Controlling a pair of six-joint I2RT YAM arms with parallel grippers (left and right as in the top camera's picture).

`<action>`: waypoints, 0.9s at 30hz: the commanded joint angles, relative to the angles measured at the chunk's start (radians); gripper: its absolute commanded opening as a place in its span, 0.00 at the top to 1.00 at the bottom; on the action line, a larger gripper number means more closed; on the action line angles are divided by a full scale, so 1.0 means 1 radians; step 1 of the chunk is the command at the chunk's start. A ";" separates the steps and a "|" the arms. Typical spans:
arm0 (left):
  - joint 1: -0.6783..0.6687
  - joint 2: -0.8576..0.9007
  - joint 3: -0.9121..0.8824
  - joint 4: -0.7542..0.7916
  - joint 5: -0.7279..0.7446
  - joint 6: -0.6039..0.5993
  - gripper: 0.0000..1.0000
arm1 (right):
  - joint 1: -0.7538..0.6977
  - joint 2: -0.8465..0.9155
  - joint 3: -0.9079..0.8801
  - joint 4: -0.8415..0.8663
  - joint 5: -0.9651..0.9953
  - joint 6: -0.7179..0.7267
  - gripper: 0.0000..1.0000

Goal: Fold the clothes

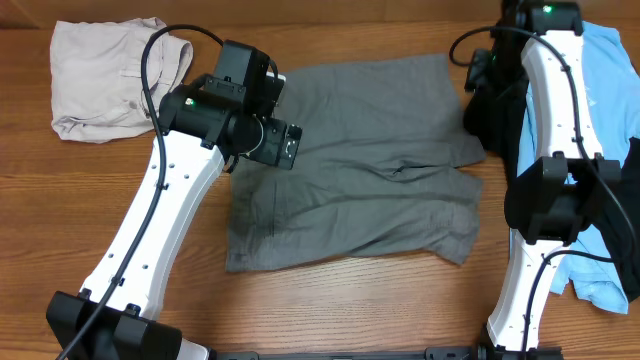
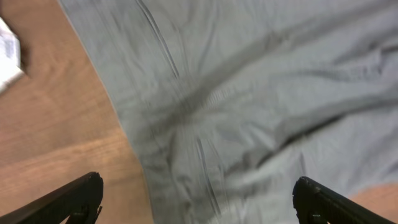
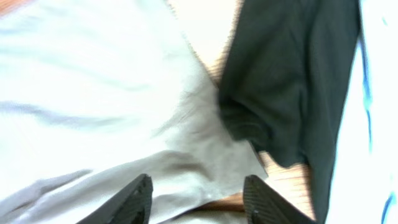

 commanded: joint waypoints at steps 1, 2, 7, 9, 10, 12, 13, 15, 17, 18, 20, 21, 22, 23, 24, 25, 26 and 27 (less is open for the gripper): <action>0.029 0.042 0.015 0.050 -0.043 0.023 0.00 | 0.010 -0.016 0.069 -0.019 -0.138 -0.058 0.46; 0.039 0.059 0.015 0.073 -0.041 0.023 0.00 | 0.014 -0.016 0.069 -0.021 -0.143 -0.058 0.45; 0.100 0.211 0.015 0.245 -0.042 0.045 0.01 | 0.056 -0.016 0.065 -0.033 -0.142 -0.056 0.57; 0.126 0.275 0.015 0.317 -0.040 0.041 0.10 | 0.067 -0.016 0.065 -0.033 -0.142 -0.056 0.67; 0.137 0.310 0.015 0.358 -0.039 0.031 0.18 | 0.072 -0.016 0.065 -0.034 -0.142 -0.055 0.70; 0.153 0.360 0.015 0.415 -0.012 0.018 0.41 | 0.079 -0.016 0.065 -0.034 -0.142 -0.055 0.76; 0.159 0.382 0.015 0.439 0.006 0.018 0.60 | 0.080 -0.016 0.065 -0.036 -0.142 -0.055 0.78; 0.166 0.430 0.015 0.488 0.014 0.017 0.87 | 0.080 -0.016 0.065 -0.043 -0.142 -0.051 0.79; 0.169 0.476 0.015 0.531 -0.004 0.018 0.96 | 0.080 -0.016 0.065 -0.051 -0.142 -0.051 0.80; 0.169 0.497 0.015 0.544 -0.018 0.018 0.96 | 0.080 -0.016 0.065 -0.055 -0.142 -0.051 0.80; 0.171 0.551 0.015 0.562 -0.024 0.018 0.96 | 0.080 -0.016 0.065 -0.058 -0.139 -0.051 0.80; 0.173 0.571 0.015 0.567 -0.022 0.018 0.96 | 0.080 -0.016 0.065 -0.058 -0.138 -0.051 0.80; 0.174 0.583 0.015 0.569 -0.020 0.017 0.96 | 0.080 -0.016 0.065 -0.057 -0.138 -0.051 0.80; 0.176 0.608 0.015 0.575 -0.021 0.014 0.96 | 0.080 -0.016 0.065 -0.056 -0.138 -0.051 0.80; 0.178 0.621 0.015 0.578 -0.021 0.014 0.96 | 0.080 -0.016 0.065 -0.055 -0.138 -0.051 0.80; 0.180 0.626 0.015 0.580 -0.021 0.014 0.96 | 0.080 -0.016 0.065 -0.053 -0.138 -0.051 0.80; 0.182 0.632 0.015 0.585 -0.022 0.014 0.96 | 0.080 -0.016 0.065 -0.050 -0.138 -0.051 0.80; 0.183 0.634 0.015 0.589 -0.023 0.014 0.96 | 0.080 -0.016 0.065 -0.049 -0.138 -0.051 0.80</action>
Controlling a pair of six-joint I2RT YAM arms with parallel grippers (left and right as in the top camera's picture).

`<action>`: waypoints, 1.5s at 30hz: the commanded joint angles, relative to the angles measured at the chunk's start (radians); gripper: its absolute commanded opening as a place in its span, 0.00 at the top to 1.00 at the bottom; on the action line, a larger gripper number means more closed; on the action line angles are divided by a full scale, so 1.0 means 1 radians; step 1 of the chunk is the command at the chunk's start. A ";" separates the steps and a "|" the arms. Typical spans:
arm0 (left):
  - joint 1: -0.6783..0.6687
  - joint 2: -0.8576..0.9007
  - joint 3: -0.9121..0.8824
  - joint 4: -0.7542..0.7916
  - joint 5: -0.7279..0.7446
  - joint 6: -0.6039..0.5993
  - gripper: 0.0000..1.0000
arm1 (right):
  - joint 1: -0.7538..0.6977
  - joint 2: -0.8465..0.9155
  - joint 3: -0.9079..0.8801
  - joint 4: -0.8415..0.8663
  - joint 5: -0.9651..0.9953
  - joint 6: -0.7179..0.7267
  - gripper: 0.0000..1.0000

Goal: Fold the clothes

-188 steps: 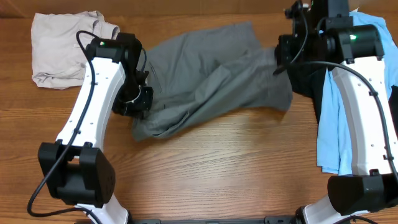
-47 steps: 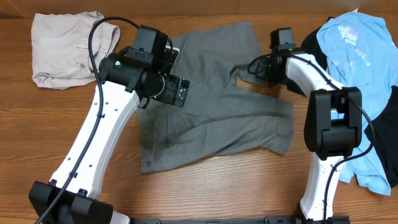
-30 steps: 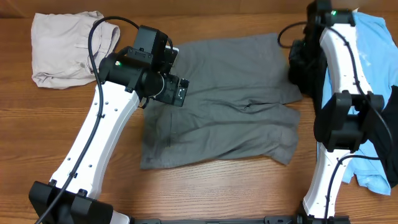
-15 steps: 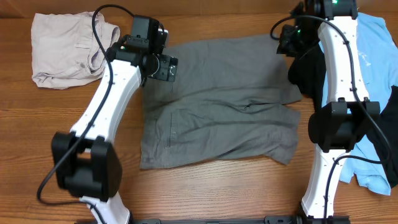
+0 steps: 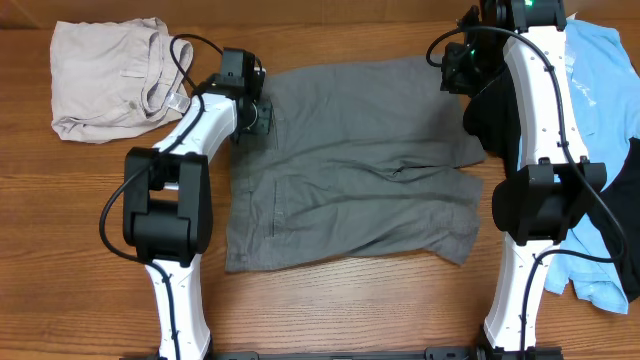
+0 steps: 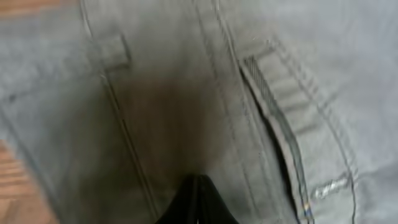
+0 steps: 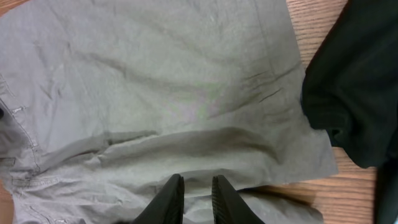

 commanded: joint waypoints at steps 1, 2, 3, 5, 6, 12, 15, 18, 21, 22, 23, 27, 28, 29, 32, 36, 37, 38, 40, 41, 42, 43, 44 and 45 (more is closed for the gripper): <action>0.019 0.045 0.007 0.018 -0.013 -0.004 0.96 | -0.002 -0.016 0.017 0.009 -0.006 0.000 0.80; 0.026 0.048 0.007 0.036 -0.013 -0.004 0.96 | -0.002 -0.016 0.017 0.008 -0.006 0.000 0.80; 0.030 0.052 0.007 0.047 -0.012 -0.005 0.96 | -0.002 -0.016 0.017 0.008 -0.006 0.000 0.80; 0.047 0.076 0.007 0.091 -0.005 -0.011 0.96 | -0.002 -0.016 0.017 0.003 -0.006 0.000 0.80; 0.051 0.081 0.007 0.100 -0.004 -0.015 0.96 | -0.002 -0.016 0.017 0.001 -0.006 0.000 0.80; 0.099 0.177 0.007 0.268 0.026 -0.023 0.96 | -0.002 -0.016 0.017 -0.018 -0.006 0.000 0.80; 0.111 0.232 0.007 0.429 0.026 -0.013 0.96 | 0.001 -0.016 0.017 -0.024 -0.006 0.000 0.80; 0.111 0.253 0.007 0.547 0.024 0.005 0.96 | 0.003 -0.016 0.017 -0.028 -0.006 0.000 0.80; 0.111 0.252 0.034 0.590 0.025 0.005 0.96 | 0.006 -0.016 0.017 -0.026 -0.006 0.000 0.79; 0.111 0.252 0.072 0.555 0.028 0.005 0.96 | 0.006 -0.016 0.017 -0.019 -0.005 0.000 0.79; 0.111 0.252 0.097 0.529 0.032 0.006 0.96 | 0.006 -0.016 0.017 -0.015 0.002 0.000 0.73; 0.109 0.250 0.293 0.289 0.077 0.028 0.86 | 0.006 -0.016 0.037 0.002 0.053 0.026 0.56; 0.109 0.247 0.352 0.212 0.077 0.027 0.78 | 0.006 -0.016 0.045 0.002 0.056 0.026 0.55; 0.109 0.246 0.436 0.105 0.077 0.031 0.64 | 0.006 -0.019 0.064 -0.001 0.059 0.026 0.54; 0.109 0.245 0.642 -0.126 0.077 0.031 0.38 | 0.006 -0.040 0.118 -0.012 0.058 0.031 0.53; 0.109 0.245 0.915 -0.414 0.077 0.030 0.22 | 0.006 -0.092 0.182 -0.048 0.057 0.051 0.51; 0.109 0.245 1.012 -0.512 0.077 0.028 0.21 | 0.006 -0.118 0.204 -0.074 0.056 0.058 0.51; 0.108 0.244 1.091 -0.590 0.078 0.023 0.19 | 0.006 -0.141 0.219 -0.096 0.057 0.067 0.50; 0.106 0.244 1.268 -0.752 0.088 0.018 0.19 | 0.006 -0.194 0.240 -0.134 0.053 0.076 0.50; 0.104 0.243 1.341 -0.816 0.104 0.018 0.19 | 0.006 -0.224 0.239 -0.134 0.040 0.079 0.49; 0.100 0.240 1.418 -0.879 0.120 0.018 0.19 | 0.006 -0.249 0.240 -0.133 0.026 0.080 0.49; 0.095 0.236 1.483 -0.930 0.128 0.018 0.19 | 0.009 -0.282 0.240 -0.133 0.024 0.091 0.47; 0.089 0.212 1.494 -0.960 0.129 0.019 0.18 | 0.013 -0.315 0.240 -0.133 0.027 0.105 0.47; 0.081 0.184 1.490 -0.981 0.129 0.018 0.18 | 0.014 -0.335 0.240 -0.134 0.027 0.107 0.47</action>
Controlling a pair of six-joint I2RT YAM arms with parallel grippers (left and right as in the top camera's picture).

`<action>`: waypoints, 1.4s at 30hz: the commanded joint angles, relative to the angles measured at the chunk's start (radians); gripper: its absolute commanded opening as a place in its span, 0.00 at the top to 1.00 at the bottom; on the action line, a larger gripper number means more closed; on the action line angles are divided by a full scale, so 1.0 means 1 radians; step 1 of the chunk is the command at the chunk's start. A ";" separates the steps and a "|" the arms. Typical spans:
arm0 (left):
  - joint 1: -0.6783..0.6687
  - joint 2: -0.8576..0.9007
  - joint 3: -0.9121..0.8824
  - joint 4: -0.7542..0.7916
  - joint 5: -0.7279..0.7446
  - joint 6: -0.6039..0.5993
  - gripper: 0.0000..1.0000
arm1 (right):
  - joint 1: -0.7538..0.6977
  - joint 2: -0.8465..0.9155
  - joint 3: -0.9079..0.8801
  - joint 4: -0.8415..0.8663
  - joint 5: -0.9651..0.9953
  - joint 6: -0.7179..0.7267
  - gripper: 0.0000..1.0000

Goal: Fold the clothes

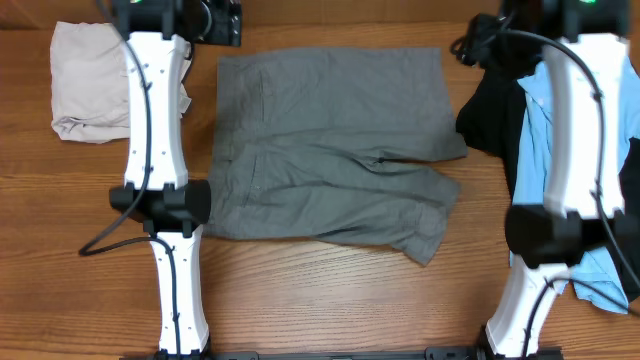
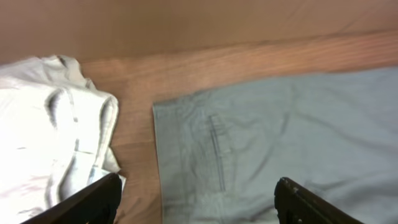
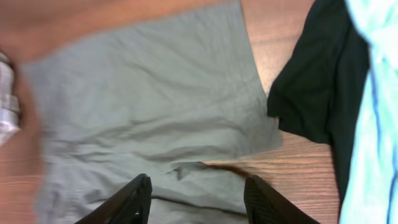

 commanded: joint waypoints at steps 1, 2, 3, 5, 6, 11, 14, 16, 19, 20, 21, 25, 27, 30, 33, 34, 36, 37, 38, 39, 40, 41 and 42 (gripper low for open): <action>-0.025 -0.091 0.068 -0.080 0.031 -0.007 0.16 | 0.017 -0.146 0.044 0.001 -0.010 0.032 0.46; -0.032 -0.111 0.068 -0.107 0.027 -0.006 0.16 | 0.024 -0.177 0.044 0.001 -0.010 0.032 0.46; -0.038 -0.134 0.068 -0.135 0.024 -0.007 0.15 | 0.029 -0.202 0.043 0.001 -0.010 0.032 0.45; -0.048 -0.170 0.068 -0.203 0.021 -0.008 0.14 | 0.044 -0.260 0.042 0.001 -0.010 0.035 0.43; -0.048 -0.187 0.062 -0.202 0.023 -0.015 0.09 | 0.057 -0.295 0.037 0.001 -0.010 0.042 0.41; -0.048 -0.298 0.008 -0.202 0.070 -0.071 0.09 | 0.099 -0.444 -0.069 0.001 -0.007 0.081 0.41; -0.048 -0.382 -0.057 -0.202 0.056 -0.070 0.07 | 0.112 -0.550 -0.219 0.001 0.002 0.109 0.41; -0.048 -0.473 -0.174 -0.202 0.021 -0.070 0.07 | 0.113 -0.642 -0.381 0.001 0.010 0.140 0.41; -0.048 -0.584 -0.357 -0.202 0.005 -0.077 0.09 | 0.113 -0.735 -0.583 0.001 0.017 0.197 0.41; -0.048 -0.626 -0.433 -0.202 0.005 -0.087 0.10 | 0.113 -0.772 -0.667 0.001 0.016 0.221 0.41; -0.048 -0.655 -0.488 -0.202 0.004 -0.094 0.11 | 0.113 -0.797 -0.727 0.001 0.017 0.240 0.41; -0.048 -0.771 -0.730 -0.201 -0.056 -0.139 0.11 | 0.113 -0.881 -0.996 0.021 0.035 0.300 0.41; -0.048 -0.809 -0.841 -0.201 -0.093 -0.169 0.10 | 0.113 -0.898 -1.098 0.049 0.034 0.317 0.41; -0.048 -0.850 -1.022 -0.192 -0.119 -0.225 0.09 | 0.113 -0.906 -1.245 0.115 0.016 0.320 0.41; -0.048 -0.890 -1.257 -0.105 -0.125 -0.264 0.09 | 0.122 -0.905 -1.440 0.280 -0.047 0.323 0.41; -0.048 -0.906 -1.353 -0.050 -0.124 -0.280 0.09 | 0.128 -0.904 -1.503 0.341 -0.061 0.326 0.41; -0.048 -0.922 -1.457 0.016 -0.121 -0.296 0.09 | 0.132 -0.904 -1.580 0.413 -0.075 0.343 0.40; -0.048 -0.929 -1.516 0.054 -0.117 -0.301 0.09 | 0.133 -0.904 -1.616 0.450 -0.082 0.342 0.40; -0.048 -0.933 -1.571 0.089 -0.118 -0.304 0.09 | 0.133 -0.904 -1.662 0.500 -0.081 0.342 0.40; -0.048 -0.935 -1.604 0.110 -0.118 -0.304 0.09 | 0.133 -0.904 -1.686 0.528 -0.080 0.341 0.40; -0.048 -0.935 -1.646 0.135 -0.119 -0.304 0.09 | 0.133 -0.904 -1.714 0.567 -0.076 0.336 0.39; -0.048 -0.935 -1.678 0.155 -0.121 -0.304 0.09 | 0.133 -0.904 -1.741 0.604 -0.071 0.333 0.37; -0.048 -0.935 -1.708 0.175 -0.122 -0.304 0.09 | 0.133 -0.904 -1.767 0.639 -0.069 0.333 0.36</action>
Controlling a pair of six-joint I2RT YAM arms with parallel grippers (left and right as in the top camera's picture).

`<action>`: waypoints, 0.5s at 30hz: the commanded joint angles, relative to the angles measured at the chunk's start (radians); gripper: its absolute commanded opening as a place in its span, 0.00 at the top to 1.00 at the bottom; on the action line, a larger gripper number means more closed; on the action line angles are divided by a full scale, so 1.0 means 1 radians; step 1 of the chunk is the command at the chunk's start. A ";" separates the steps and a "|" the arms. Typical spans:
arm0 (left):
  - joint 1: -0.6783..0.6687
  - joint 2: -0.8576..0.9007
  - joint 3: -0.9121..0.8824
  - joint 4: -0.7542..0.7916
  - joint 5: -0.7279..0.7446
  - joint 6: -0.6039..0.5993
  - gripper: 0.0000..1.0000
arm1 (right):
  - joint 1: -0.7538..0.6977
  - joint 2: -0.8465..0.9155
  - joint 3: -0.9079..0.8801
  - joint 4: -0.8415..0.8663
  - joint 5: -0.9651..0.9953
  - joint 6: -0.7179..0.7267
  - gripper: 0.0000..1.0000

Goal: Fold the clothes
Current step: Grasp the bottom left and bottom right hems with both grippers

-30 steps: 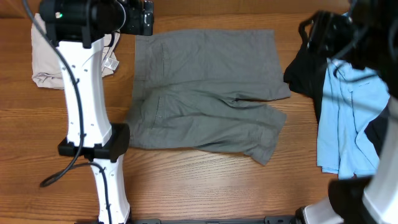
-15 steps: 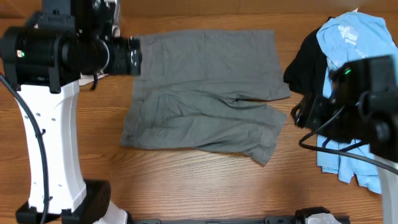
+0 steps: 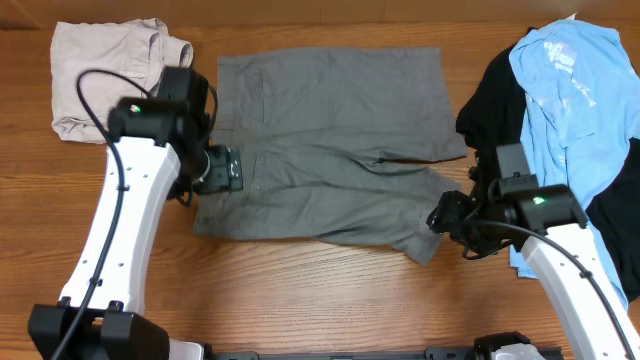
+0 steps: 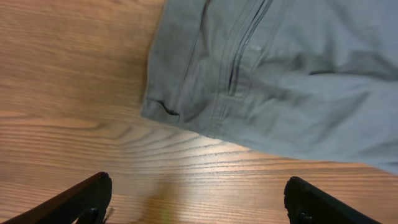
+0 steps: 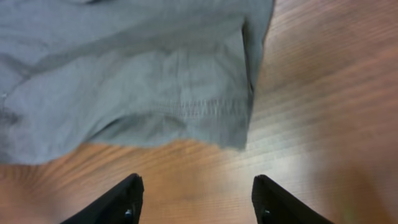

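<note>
Grey shorts [image 3: 330, 140] lie spread flat in the middle of the table, waistband to the left and legs to the right. My left gripper [image 3: 218, 170] hangs by the near-left waistband corner [image 4: 163, 109]. In the left wrist view it stands open over bare wood just short of that corner. Over on the other side, my right gripper [image 3: 448, 214] is by the near leg's hem [image 5: 217, 115]. It is open too, with only wood between its fingers [image 5: 127, 199].
A crumpled beige garment [image 3: 105, 75] lies at the far left. At the right edge a black garment [image 3: 490, 100] sits beside the shorts, with a light blue shirt [image 3: 575, 90] on top of it. Bare wood [image 3: 320, 290] runs along the front.
Both arms were stretched to the far edge with open grippers above the shorts' far corners. Now both grippers are open at the shorts' near edge, left at the waistband, right at the leg hem. The shorts have not moved.
At first both grippers were open over the shorts, left at the waistband side, right by the black garment. Then both were shut at the far edge of the shorts. After that the shorts lay slightly further left and flatter, grippers open. Now both grippers are at the near edge.
</note>
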 commanded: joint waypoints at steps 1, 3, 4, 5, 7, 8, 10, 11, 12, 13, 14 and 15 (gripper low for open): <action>0.002 -0.042 -0.121 0.063 -0.014 -0.032 0.09 | 0.005 -0.013 -0.091 0.102 0.000 0.003 0.36; 0.002 -0.042 -0.150 0.077 -0.023 -0.046 0.09 | 0.005 -0.011 -0.155 0.179 0.000 0.003 0.35; 0.002 -0.042 -0.158 0.080 -0.032 -0.050 0.09 | 0.005 -0.009 -0.177 0.207 0.000 0.003 0.35; 0.002 -0.042 -0.159 0.079 -0.047 -0.050 0.09 | 0.005 -0.004 -0.206 0.243 0.000 0.004 0.34; 0.003 -0.044 -0.159 0.079 -0.054 -0.050 0.09 | 0.005 0.013 -0.256 0.313 0.000 0.011 0.34; 0.004 -0.044 -0.159 0.079 -0.054 -0.051 0.09 | 0.005 0.043 -0.295 0.383 0.000 0.011 0.34; 0.004 -0.045 -0.159 0.076 -0.069 -0.066 0.09 | 0.005 0.065 -0.299 0.430 0.000 0.010 0.35; 0.004 -0.045 -0.159 0.071 -0.078 -0.073 0.09 | 0.005 0.065 -0.299 0.445 0.001 0.010 0.37; 0.005 -0.045 -0.159 0.063 -0.082 -0.076 0.09 | 0.004 0.064 -0.299 0.459 0.005 0.010 0.39; 0.006 -0.047 -0.159 0.056 -0.085 -0.081 0.09 | 0.004 0.064 -0.297 0.464 0.010 0.010 0.42; 0.010 -0.049 -0.159 0.046 -0.090 -0.090 0.09 | 0.004 0.063 -0.295 0.474 0.020 0.010 0.44; 0.013 -0.050 -0.159 0.037 -0.094 -0.095 0.09 | 0.004 0.063 -0.294 0.481 0.027 0.011 0.48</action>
